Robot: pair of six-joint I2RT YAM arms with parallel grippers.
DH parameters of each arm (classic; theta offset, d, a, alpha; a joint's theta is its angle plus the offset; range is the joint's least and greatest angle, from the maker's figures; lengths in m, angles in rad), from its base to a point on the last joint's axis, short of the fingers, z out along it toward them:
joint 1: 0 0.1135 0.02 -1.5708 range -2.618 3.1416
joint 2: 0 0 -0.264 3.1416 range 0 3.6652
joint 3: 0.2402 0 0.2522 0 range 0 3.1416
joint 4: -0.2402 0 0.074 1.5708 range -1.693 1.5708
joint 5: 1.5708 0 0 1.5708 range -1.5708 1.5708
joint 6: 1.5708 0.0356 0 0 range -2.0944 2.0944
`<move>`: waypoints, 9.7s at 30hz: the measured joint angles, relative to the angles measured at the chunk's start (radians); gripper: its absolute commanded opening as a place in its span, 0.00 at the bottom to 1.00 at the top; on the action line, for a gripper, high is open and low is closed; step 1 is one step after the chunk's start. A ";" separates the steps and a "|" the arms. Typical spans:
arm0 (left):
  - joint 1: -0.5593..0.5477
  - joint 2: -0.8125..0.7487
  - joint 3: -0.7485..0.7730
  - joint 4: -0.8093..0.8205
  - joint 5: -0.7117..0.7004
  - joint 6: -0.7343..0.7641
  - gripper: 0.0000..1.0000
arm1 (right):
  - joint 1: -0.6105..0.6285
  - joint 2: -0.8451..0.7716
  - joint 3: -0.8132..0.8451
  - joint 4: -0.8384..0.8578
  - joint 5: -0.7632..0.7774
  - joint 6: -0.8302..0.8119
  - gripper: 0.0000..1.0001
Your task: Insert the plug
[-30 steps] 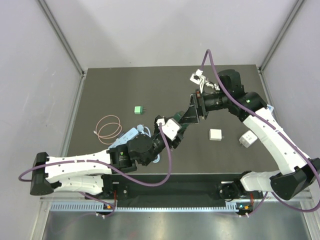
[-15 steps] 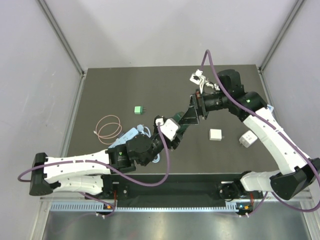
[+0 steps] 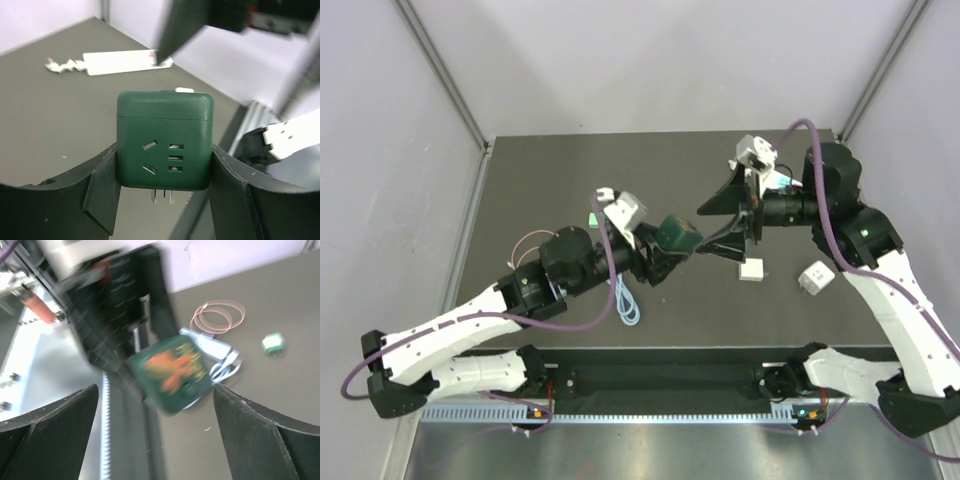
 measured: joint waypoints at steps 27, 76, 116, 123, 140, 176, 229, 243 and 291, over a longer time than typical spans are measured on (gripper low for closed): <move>0.333 0.203 0.103 0.145 1.158 -0.498 0.00 | -0.007 -0.148 -0.257 0.094 -0.283 -0.871 0.97; 0.323 0.303 0.162 0.240 1.234 -0.536 0.98 | 0.013 -0.162 -0.325 0.455 -0.459 -0.375 0.00; 0.563 0.035 -0.116 -0.256 0.136 -0.130 0.98 | -0.414 0.732 0.306 -0.217 0.607 -0.748 0.00; 0.561 0.056 -0.115 -0.264 0.156 -0.097 0.98 | -0.571 0.928 0.513 -0.242 0.510 -0.867 0.00; 0.561 0.058 -0.115 -0.267 0.116 -0.074 0.98 | -0.669 1.193 0.744 -0.383 0.421 -1.061 0.00; 0.561 0.053 -0.116 -0.262 0.113 -0.074 0.98 | -0.698 1.284 0.817 -0.394 0.371 -1.089 0.00; 0.561 0.002 -0.116 -0.247 0.125 -0.074 0.98 | -0.542 1.001 0.254 0.036 0.364 -0.777 0.83; 0.561 0.064 -0.015 -0.348 0.074 -0.203 0.95 | -0.429 0.722 0.098 0.181 0.563 -0.374 1.00; 0.977 1.015 0.401 -0.550 0.171 -1.248 0.68 | -0.163 0.055 -0.387 0.218 0.588 0.216 1.00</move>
